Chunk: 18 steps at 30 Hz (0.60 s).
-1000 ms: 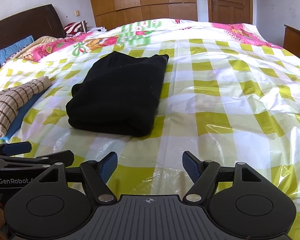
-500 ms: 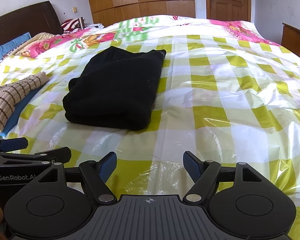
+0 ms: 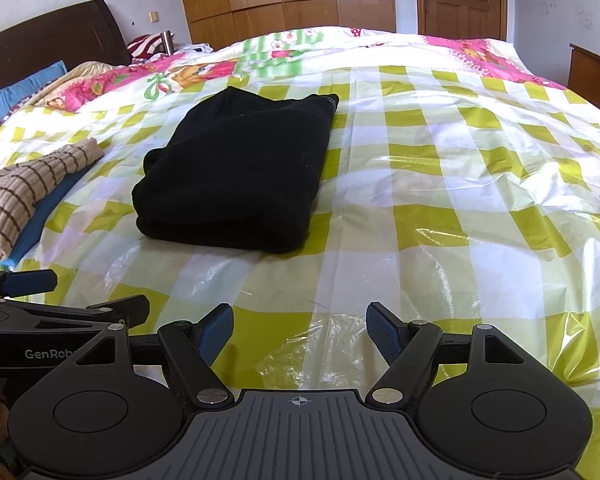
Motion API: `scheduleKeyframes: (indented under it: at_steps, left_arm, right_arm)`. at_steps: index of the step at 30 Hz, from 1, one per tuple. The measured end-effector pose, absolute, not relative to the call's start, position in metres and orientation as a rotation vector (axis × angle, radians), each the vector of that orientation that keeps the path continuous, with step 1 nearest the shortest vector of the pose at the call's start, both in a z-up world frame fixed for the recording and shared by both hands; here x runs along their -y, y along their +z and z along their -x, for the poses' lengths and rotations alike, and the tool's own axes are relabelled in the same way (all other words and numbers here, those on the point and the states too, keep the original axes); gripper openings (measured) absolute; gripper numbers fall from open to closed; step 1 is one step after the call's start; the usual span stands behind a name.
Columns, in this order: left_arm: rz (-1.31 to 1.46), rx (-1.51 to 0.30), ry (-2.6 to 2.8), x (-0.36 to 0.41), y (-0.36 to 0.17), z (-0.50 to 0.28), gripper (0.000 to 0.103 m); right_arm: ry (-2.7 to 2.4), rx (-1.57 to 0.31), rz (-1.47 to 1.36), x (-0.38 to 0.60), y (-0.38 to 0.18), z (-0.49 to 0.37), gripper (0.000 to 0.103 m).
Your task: Fold small clothes
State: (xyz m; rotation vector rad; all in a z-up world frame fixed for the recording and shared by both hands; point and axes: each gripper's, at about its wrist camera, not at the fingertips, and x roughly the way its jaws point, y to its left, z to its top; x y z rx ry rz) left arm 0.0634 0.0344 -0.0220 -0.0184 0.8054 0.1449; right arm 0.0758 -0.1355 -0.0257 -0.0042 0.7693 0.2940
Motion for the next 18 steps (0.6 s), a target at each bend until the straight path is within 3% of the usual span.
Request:
scheduleKeyframes:
  at_steps: [18]
  left_arm:
    - [0.042, -0.790, 0.142, -0.0371, -0.0201, -0.0624, 0.103]
  right_arm:
    - [0.286, -0.776, 0.012, 0.1366, -0.0286, -0.0775, 0.075]
